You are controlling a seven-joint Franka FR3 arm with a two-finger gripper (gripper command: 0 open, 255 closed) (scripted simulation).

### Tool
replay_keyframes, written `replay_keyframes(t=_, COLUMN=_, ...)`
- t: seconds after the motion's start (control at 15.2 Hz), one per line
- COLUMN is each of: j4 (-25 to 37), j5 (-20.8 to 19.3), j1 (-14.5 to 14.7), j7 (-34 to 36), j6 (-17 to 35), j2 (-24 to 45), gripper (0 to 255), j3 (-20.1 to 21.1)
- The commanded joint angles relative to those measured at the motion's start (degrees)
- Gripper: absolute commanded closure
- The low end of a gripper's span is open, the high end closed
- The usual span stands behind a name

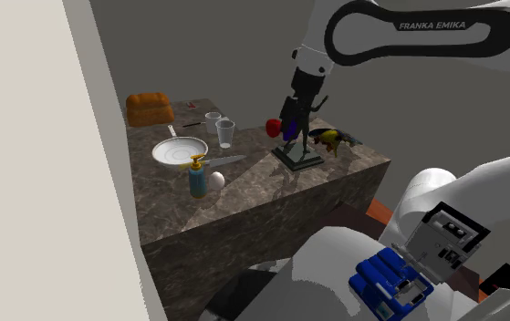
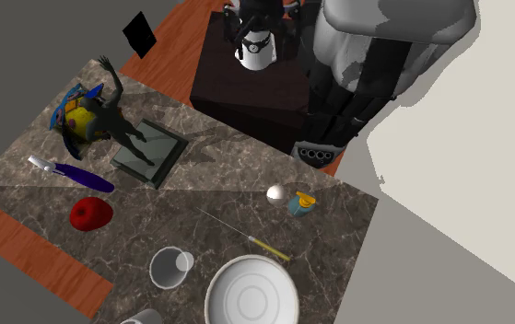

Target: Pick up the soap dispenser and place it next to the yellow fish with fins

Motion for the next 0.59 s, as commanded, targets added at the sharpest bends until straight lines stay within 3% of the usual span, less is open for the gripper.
replay_keyframes(t=0.0, j4=-0.5, j5=0.6, j1=0.1, j7=1.4, j6=4.6, j2=3.2, gripper=0, j3=1.3)
replay_keyframes(t=0.53, j4=-0.3, j5=1.6, j1=0.3, j7=7.1, j6=21.0, j2=16.3, gripper=0, j3=6.4)
